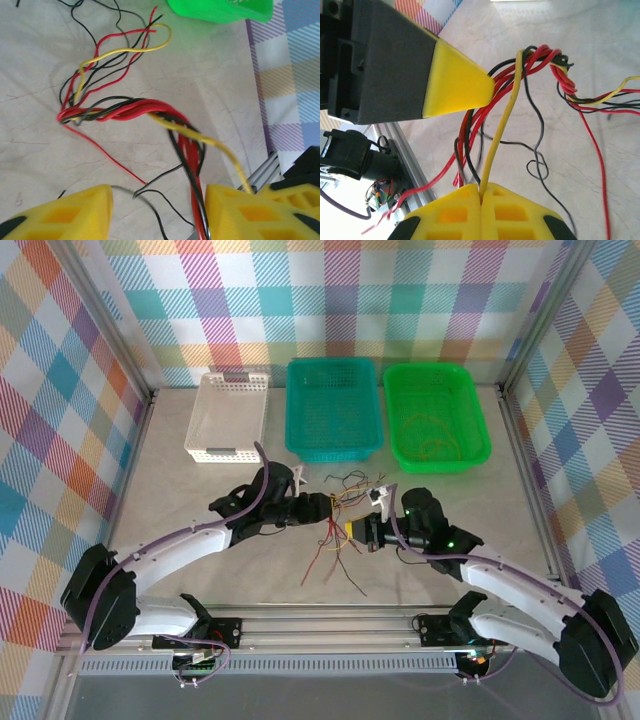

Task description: Untangle the cables

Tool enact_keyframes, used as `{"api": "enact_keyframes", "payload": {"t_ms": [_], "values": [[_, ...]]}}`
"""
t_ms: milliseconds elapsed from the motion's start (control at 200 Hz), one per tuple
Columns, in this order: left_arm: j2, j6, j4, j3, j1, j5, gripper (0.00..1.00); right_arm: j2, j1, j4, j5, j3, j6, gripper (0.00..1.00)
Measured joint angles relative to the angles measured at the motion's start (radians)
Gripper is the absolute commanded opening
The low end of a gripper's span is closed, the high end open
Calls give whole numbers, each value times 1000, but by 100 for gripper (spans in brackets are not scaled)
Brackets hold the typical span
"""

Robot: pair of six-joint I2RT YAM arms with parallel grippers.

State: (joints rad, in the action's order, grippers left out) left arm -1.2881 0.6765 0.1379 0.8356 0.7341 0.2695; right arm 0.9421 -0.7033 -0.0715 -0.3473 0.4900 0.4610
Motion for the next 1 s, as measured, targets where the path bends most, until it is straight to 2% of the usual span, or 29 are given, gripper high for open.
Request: {"api": "enact_keyframes", "payload": {"t_ms": [285, 710, 1000], "values": [[40, -8, -4, -51, 0, 10, 61, -84, 31, 81, -9, 18, -6, 0], [55, 49, -235, -166, 1, 135, 60, -85, 37, 96, -61, 59, 7, 0], [55, 58, -306, -179, 11, 169, 59, -45, 37, 88, -75, 86, 29, 0]]}}
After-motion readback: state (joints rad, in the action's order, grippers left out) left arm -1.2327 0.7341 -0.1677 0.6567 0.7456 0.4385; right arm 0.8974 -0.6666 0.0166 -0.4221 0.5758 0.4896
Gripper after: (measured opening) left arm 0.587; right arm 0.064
